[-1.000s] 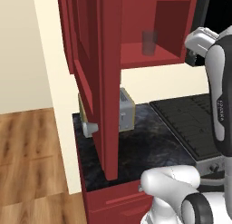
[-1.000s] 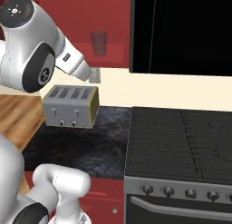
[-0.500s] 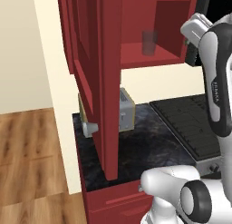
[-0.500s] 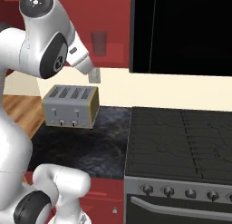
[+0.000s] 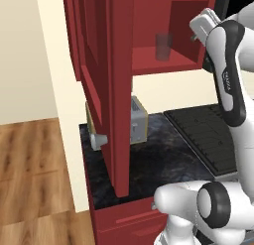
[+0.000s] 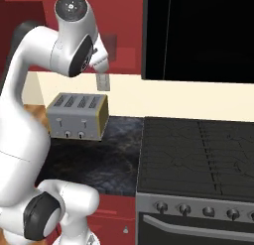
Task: There is a bowl on the dining counter. Grab a lemon wedge from the fridge and place it in the bowl. Then get the liquor bottle and glass cup from the cabinet and place them next to the bowl.
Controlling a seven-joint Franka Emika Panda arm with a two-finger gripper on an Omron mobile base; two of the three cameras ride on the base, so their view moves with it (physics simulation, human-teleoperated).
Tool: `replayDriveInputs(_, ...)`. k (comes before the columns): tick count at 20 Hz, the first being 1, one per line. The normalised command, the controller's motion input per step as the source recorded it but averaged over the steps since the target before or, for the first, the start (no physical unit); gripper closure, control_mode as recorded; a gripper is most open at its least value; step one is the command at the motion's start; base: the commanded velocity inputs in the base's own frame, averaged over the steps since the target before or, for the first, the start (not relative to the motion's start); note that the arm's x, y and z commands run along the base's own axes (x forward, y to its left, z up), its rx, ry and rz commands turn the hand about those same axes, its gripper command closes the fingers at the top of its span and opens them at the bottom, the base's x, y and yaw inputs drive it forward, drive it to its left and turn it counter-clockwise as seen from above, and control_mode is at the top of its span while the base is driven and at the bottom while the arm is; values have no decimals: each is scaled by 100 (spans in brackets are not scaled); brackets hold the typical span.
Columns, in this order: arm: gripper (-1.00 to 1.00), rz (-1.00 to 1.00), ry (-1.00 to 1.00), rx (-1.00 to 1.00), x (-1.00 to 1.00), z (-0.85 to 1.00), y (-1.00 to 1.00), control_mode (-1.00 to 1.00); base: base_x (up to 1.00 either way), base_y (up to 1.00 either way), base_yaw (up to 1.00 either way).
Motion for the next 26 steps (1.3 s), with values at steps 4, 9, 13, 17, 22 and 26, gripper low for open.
replayDriveInputs(4, -100, 0, -1, 1, 61, 0, 9, -100, 0, 0, 0)
replayDriveInputs(9, -100, 0, 0, 0, 52, 0, 1, -100, 0, 0, 0)
replayDriveInputs(13, -100, 0, 0, 0, 44, 0, 0, -100, 0, 0, 0)
replayDriveInputs(17, -100, 0, 0, 0, 48, 0, 0, -100, 0, 0, 0)
replayDriveInputs(22, -100, 0, 1, 0, 50, -4, 0, -100, 0, 0, 0)
replayDriveInputs(26, -100, 0, 0, 1, 44, -5, 0, -100, 0, 0, 0)
